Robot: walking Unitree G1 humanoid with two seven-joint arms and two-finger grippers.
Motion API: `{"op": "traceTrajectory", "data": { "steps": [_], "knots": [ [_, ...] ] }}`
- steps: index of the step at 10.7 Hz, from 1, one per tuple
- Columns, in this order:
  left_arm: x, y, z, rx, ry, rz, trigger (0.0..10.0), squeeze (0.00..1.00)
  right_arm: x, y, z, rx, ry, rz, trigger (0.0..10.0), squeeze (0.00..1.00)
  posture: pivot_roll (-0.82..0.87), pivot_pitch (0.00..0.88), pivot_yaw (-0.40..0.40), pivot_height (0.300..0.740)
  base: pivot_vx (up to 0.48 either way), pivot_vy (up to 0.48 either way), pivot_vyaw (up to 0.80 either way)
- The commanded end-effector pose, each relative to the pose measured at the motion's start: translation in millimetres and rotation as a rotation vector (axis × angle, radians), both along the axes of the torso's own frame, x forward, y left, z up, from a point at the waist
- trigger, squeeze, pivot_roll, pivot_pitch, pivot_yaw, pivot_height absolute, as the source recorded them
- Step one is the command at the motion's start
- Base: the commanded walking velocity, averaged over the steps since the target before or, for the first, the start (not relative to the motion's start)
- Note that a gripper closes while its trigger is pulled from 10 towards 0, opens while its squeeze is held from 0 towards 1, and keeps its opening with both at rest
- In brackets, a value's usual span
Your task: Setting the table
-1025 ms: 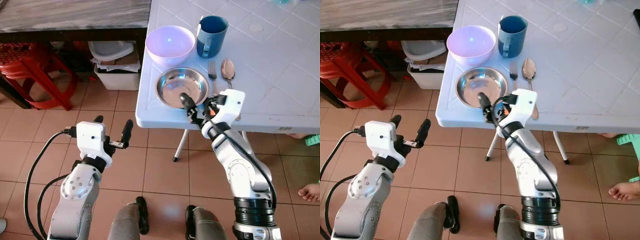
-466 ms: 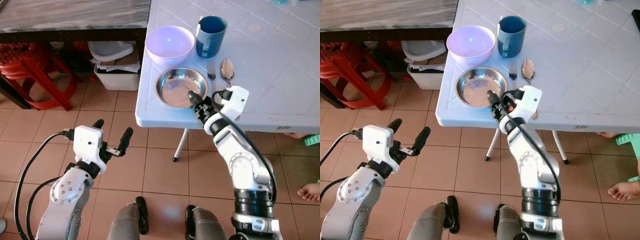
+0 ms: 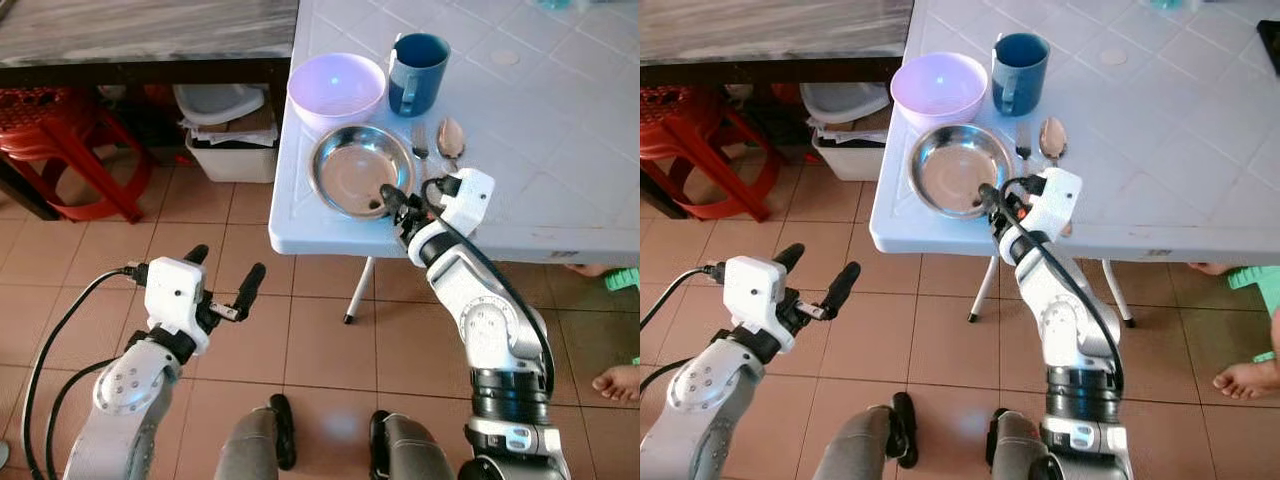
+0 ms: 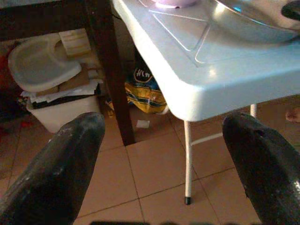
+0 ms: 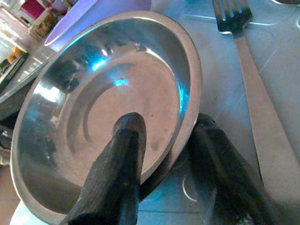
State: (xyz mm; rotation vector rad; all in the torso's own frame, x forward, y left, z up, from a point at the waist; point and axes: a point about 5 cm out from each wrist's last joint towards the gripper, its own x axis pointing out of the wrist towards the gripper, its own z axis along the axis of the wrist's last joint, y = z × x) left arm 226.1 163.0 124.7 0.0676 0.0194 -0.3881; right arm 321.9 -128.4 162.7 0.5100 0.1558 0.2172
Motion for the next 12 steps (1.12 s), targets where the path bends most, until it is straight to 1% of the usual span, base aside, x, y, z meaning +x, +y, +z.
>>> {"op": "traceTrajectory", "data": {
  "steps": [1, 3, 4, 6, 10, 11, 12],
  "knots": [
    [-3.2, 6.4, -3, 0.020, 0.013, -0.001, 10.0, 0.00, -3.2, -8.7, -28, -0.005, 0.142, -0.044, 0.0, 0.00, 0.03, 0.249, 0.077, 0.740, 0.000, 0.000, 0.00],
    [-0.8, 10.1, -2, 0.031, 0.009, 0.000, 10.0, 0.00, -3.4, -16.6, -32, 0.001, 0.166, -0.087, 0.0, 0.00, 0.02, 0.251, 0.080, 0.740, 0.000, 0.000, 0.00],
    [-0.9, 7.8, -2, 0.027, 0.007, -0.017, 10.0, 0.00, -3.3, -17.4, -32, -0.001, 0.168, -0.092, 0.0, 0.00, 0.02, 0.250, 0.080, 0.740, 0.000, 0.000, 0.00],
    [-3.9, 0.7, -1, 0.006, 0.010, -0.089, 10.0, 0.00, -3.1, -19.4, -34, -0.008, 0.179, -0.105, 0.0, 0.00, 0.02, 0.251, 0.078, 0.740, 0.000, 0.000, 0.00],
    [-2.3, -1.9, -1, 0.000, 0.008, -0.103, 10.0, 0.00, -1.7, -27.4, -37, 0.028, 0.204, -0.170, 0.0, 0.00, 0.02, 0.248, 0.077, 0.740, 0.000, 0.000, 0.00],
    [2.4, -1.6, 2, 0.001, -0.013, -0.079, 10.0, 0.00, 0.0, -30.8, -33, 0.070, 0.192, -0.204, 0.0, 0.00, 0.02, 0.243, 0.077, 0.740, 0.000, 0.000, 0.00],
    [11.3, 1.6, 2, 0.011, -0.023, 0.006, 10.0, 0.00, -0.3, -30.7, -28, 0.111, 0.154, -0.210, 0.0, 0.00, 0.01, 0.233, 0.073, 0.740, 0.000, 0.000, 0.00]
  ]
}}
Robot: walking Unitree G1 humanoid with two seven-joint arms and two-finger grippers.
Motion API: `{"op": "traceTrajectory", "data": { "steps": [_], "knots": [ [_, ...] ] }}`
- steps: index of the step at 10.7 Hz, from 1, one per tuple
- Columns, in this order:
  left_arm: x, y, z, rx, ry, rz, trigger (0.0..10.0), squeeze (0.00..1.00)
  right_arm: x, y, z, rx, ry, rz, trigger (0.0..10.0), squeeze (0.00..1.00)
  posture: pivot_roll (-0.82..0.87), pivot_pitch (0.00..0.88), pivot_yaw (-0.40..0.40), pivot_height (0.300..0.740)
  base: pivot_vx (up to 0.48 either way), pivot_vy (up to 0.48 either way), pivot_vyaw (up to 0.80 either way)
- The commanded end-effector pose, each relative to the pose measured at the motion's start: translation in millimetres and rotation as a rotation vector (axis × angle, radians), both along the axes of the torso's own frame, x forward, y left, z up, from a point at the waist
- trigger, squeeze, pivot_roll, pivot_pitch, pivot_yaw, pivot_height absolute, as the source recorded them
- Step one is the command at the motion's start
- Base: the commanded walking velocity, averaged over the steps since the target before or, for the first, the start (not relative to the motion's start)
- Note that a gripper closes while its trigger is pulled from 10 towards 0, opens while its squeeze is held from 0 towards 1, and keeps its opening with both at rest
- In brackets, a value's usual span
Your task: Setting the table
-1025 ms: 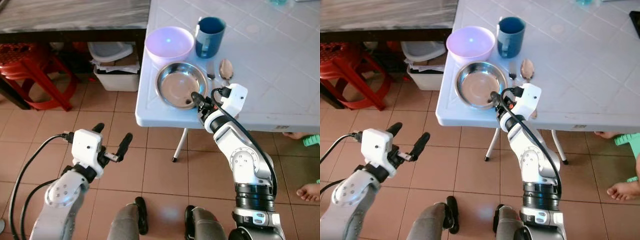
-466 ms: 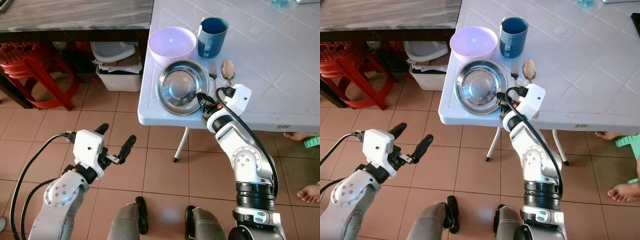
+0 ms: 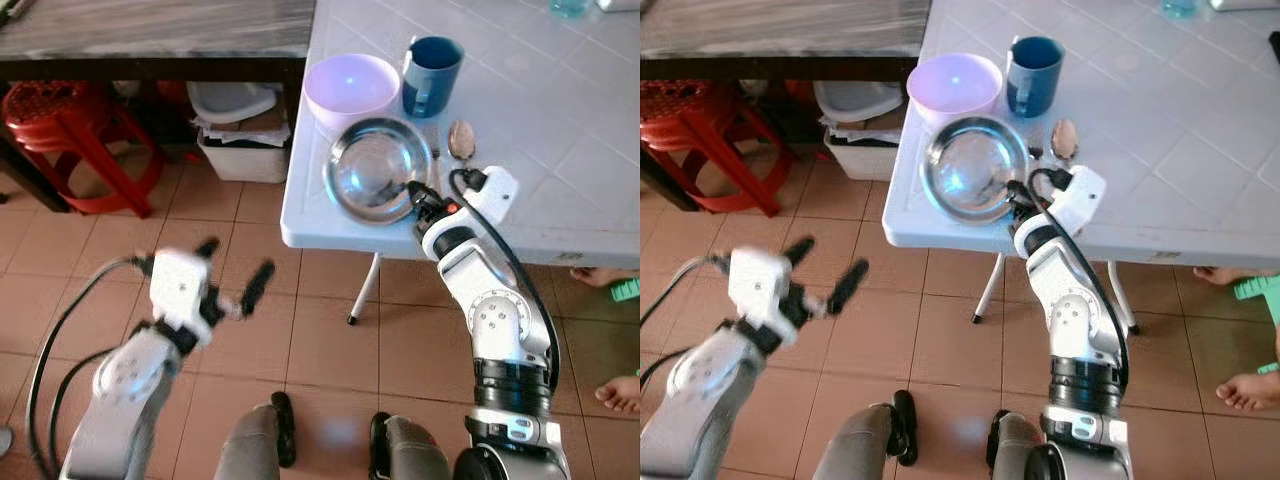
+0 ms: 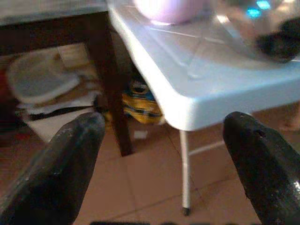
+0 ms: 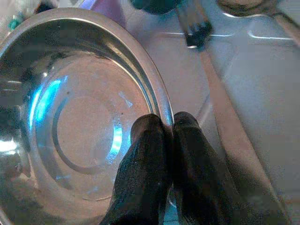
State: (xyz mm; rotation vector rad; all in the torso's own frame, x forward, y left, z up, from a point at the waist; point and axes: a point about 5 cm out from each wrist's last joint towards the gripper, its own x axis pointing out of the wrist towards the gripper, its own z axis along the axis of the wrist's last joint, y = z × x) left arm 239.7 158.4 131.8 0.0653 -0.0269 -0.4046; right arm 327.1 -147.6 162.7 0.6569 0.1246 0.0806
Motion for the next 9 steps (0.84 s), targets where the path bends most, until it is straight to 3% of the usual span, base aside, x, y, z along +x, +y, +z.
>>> {"op": "traceTrajectory", "data": {
  "steps": [1, 3, 9],
  "knots": [
    [2.7, 6.8, -6, 0.016, 0.017, 0.070, 10.0, 0.00, -6.7, -10.6, -25, 0.013, 0.113, -0.061, 0.0, 0.00, 0.00, 0.227, 0.070, 0.740, 0.000, 0.000, 0.00],
    [12.0, 0.6, -8, -0.049, 0.019, 0.150, 10.0, 0.00, -11.3, -4.0, -23, 0.075, 0.082, -0.056, 0.0, 0.00, -0.01, 0.210, 0.058, 0.740, 0.000, 0.204, 0.00],
    [28.3, -13.2, -12, -0.126, 0.003, 0.245, 10.0, 0.00, -15.8, -5.0, -30, 0.035, 0.084, -0.037, 0.0, 0.00, -0.03, 0.174, 0.047, 0.740, 0.000, 0.480, 0.00]
  ]
}}
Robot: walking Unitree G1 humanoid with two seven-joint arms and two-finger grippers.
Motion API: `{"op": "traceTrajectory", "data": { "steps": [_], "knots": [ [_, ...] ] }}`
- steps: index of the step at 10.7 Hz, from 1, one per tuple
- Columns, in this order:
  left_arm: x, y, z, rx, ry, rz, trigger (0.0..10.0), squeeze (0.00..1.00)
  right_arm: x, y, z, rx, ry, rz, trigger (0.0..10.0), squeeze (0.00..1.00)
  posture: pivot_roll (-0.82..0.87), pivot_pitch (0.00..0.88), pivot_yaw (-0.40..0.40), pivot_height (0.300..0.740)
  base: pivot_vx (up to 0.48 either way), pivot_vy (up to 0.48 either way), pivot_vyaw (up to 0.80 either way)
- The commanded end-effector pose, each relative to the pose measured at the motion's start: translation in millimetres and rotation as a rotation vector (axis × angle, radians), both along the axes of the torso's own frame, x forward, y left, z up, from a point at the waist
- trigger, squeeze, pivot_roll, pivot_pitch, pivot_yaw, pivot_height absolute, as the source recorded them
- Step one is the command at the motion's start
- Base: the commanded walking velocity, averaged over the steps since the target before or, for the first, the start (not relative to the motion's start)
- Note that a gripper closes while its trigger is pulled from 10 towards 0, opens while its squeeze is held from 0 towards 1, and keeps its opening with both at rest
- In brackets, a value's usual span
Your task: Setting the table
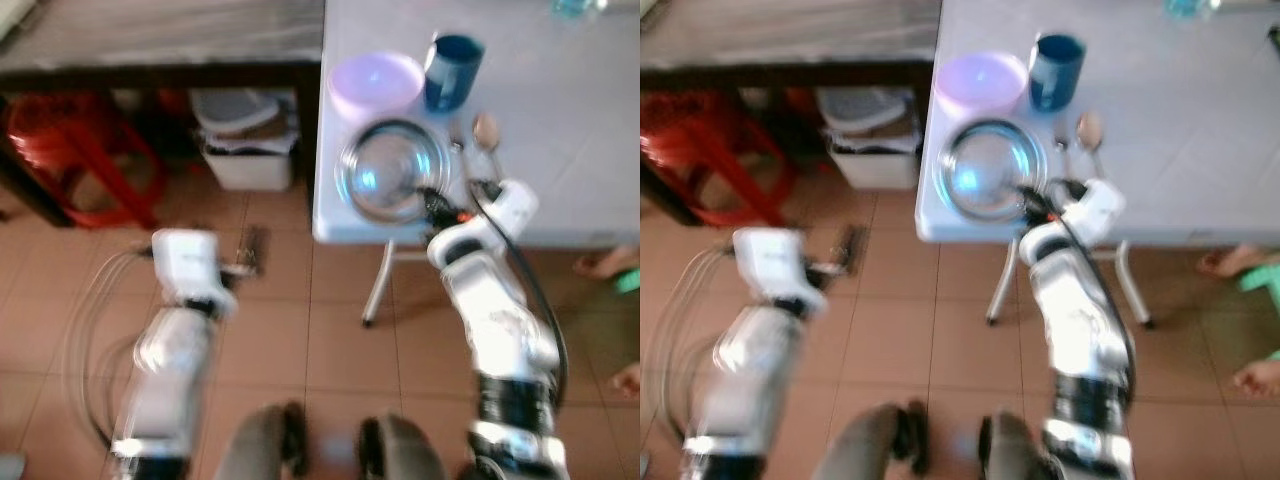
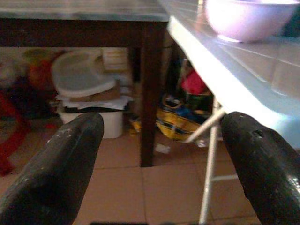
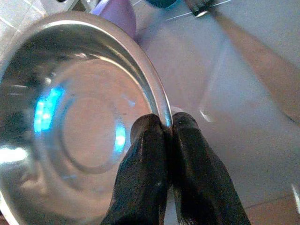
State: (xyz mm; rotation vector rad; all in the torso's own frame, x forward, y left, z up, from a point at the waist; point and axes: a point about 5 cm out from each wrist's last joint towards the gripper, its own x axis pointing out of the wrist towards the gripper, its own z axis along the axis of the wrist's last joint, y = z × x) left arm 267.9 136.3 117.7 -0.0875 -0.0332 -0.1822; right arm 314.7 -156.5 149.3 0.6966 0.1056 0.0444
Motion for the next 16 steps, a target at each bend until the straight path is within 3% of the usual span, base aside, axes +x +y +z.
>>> {"op": "traceTrajectory", "data": {
  "steps": [1, 4, 7, 10, 16],
  "knots": [
    [1.0, 8.9, 1, 0.024, -0.011, 0.031, 10.0, 0.00, -4.9, 3.9, -18, -0.015, 0.080, 0.007, 0.0, 0.00, -0.04, 0.164, 0.051, 0.740, 0.000, 0.480, 0.00],
    [-0.1, 4.0, -5, 0.006, -0.008, 0.040, 10.0, 0.00, -9.8, 4.5, -14, -0.093, -0.008, 0.016, 0.0, 0.00, -0.05, 0.132, 0.045, 0.740, 0.129, 0.400, 0.00],
    [4.1, -3.8, -7, -0.031, 0.002, 0.039, 10.0, 0.00, -15.4, 8.9, -14, -0.217, -0.077, 0.050, 0.0, 0.00, -0.04, 0.122, 0.042, 0.740, 0.465, 0.000, 0.00],
    [9.5, -6.5, -2, -0.023, -0.029, 0.008, 10.0, 0.00, -13.0, 17.4, 0, -0.251, -0.163, 0.060, 0.0, 0.00, -0.06, 0.117, 0.050, 0.740, 0.464, 0.000, 0.00],
    [18.0, -8.9, 4, -0.023, -0.072, 0.012, 10.0, 0.00, -12.6, 20.8, 3, -0.316, -0.209, 0.078, 0.0, 0.00, -0.06, 0.106, 0.044, 0.740, 0.431, 0.094, 0.00]
  ]
}}
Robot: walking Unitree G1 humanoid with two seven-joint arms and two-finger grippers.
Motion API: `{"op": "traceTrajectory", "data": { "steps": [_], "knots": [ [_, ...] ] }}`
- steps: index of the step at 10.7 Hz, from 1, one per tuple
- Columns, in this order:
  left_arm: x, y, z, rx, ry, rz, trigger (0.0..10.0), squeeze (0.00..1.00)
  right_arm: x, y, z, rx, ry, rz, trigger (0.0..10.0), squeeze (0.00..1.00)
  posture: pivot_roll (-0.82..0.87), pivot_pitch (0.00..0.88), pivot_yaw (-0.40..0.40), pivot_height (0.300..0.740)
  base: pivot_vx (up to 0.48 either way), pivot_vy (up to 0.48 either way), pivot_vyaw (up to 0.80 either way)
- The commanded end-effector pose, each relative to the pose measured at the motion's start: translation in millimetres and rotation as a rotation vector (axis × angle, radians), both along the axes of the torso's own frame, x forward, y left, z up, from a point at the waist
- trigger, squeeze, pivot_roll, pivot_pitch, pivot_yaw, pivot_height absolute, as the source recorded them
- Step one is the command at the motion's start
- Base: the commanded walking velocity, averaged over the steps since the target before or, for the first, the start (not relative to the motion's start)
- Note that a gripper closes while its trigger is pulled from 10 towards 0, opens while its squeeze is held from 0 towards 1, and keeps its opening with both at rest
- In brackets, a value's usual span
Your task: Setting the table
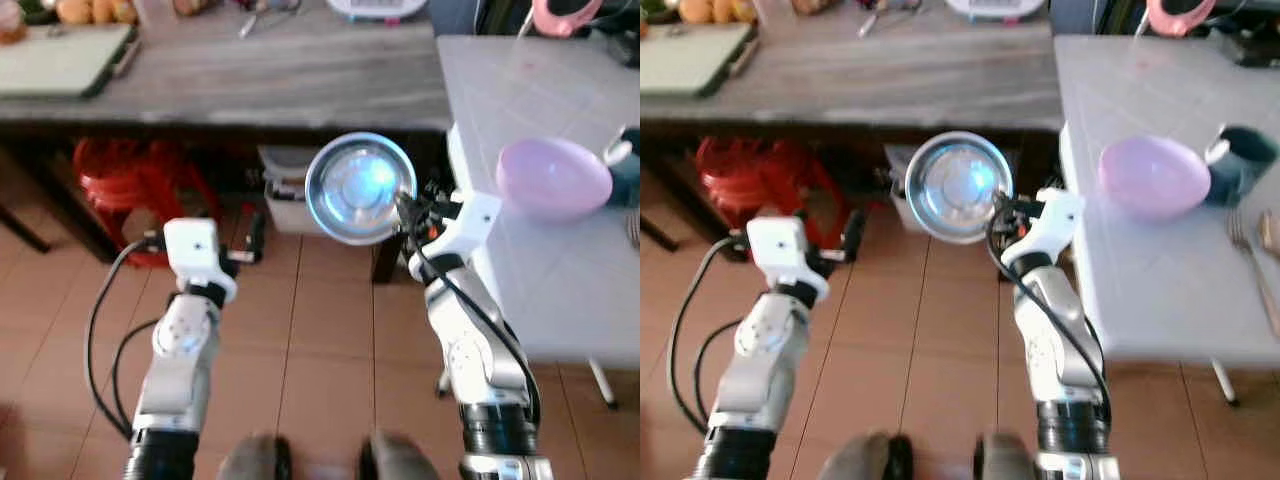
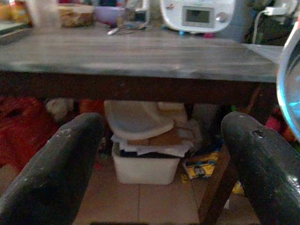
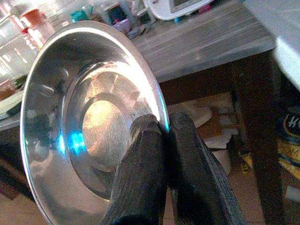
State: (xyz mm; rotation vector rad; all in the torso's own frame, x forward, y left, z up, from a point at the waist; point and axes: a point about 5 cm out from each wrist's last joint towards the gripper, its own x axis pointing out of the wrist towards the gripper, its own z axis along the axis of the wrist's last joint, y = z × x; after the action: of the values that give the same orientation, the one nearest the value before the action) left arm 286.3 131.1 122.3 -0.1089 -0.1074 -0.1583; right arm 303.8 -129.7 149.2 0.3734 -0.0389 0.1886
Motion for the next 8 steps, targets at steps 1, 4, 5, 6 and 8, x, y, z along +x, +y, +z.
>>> {"op": "traceTrajectory", "data": {
  "steps": [1, 4, 5, 6, 8],
  "knots": [
    [-0.3, -4.4, -0.8, 0.012, -0.003, -0.017, 10.0, 0.00, -3.8, -4.1, 1.9, -0.017, -0.024, -0.009, 2.6, 0.00, -0.07, 0.106, 0.046, 0.740, 0.337, 0.341, 0.00],
    [-0.2, -8.4, 0.7, 0.047, -0.027, -0.036, 10.0, 0.00, -3.2, -4.8, 4.4, -0.064, -0.050, -0.031, 10.0, 0.00, -0.07, 0.106, 0.048, 0.740, 0.341, 0.338, 0.00],
    [-0.2, -8.5, 0.7, 0.050, -0.028, -0.036, 10.0, 0.00, -3.0, -5.7, 4.5, -0.065, -0.050, -0.035, 10.0, 0.00, -0.07, 0.109, 0.051, 0.740, 0.356, 0.322, 0.00],
    [-0.5, -8.5, 0.6, 0.044, -0.028, -0.037, 10.0, 0.00, -2.4, -7.9, 4.9, -0.080, -0.054, -0.054, 10.0, 0.00, -0.07, 0.109, 0.051, 0.740, 0.360, 0.315, 0.00],
    [-0.8, -9.4, 0.8, 0.041, -0.030, -0.041, 10.0, 0.00, -0.6, -12.3, 3.8, -0.073, -0.044, -0.098, 10.0, 0.00, -0.07, 0.110, 0.054, 0.740, 0.364, 0.311, 0.00]
  ]
}}
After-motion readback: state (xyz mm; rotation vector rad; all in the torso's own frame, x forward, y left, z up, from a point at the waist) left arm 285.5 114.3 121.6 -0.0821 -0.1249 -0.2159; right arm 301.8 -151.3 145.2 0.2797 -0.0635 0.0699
